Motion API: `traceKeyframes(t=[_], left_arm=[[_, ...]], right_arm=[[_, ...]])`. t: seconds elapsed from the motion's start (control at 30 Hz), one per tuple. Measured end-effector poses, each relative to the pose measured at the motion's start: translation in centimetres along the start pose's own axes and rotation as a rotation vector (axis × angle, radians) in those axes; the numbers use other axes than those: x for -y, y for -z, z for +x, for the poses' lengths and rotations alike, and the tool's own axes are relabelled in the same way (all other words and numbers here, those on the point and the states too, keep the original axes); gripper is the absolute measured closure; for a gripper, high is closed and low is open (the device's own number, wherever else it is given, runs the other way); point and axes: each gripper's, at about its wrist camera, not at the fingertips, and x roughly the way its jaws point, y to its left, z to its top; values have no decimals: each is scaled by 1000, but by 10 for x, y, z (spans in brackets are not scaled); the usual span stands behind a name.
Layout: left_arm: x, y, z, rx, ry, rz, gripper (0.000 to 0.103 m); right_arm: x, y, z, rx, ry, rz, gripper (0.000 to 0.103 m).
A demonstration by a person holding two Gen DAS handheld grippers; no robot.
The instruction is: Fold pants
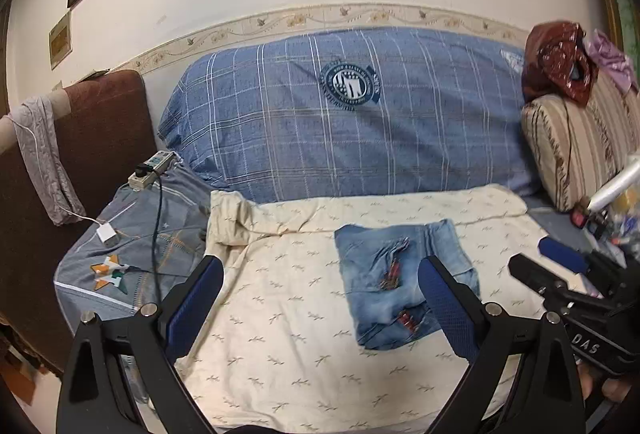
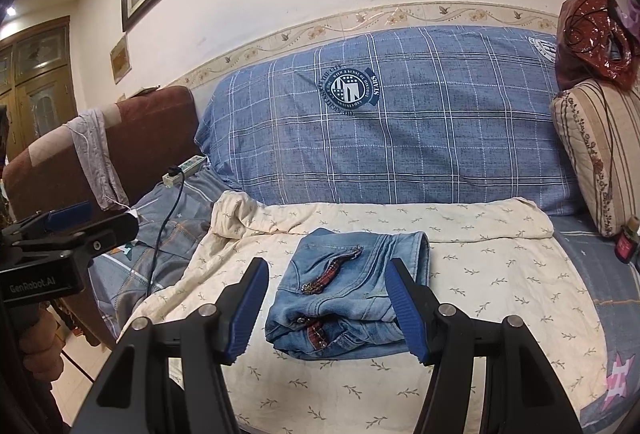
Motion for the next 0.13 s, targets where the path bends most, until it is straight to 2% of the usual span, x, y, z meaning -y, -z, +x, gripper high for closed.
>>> traceKeyframes(t=[0.1,0.13], left_arm=[[-2,-1,1,1,55,-39,5],[-2,-1,3,-1,51,-43,5]], right_arm=[[1,0,1,0,-1,4,39],[2,0,1,2,2,7,39]])
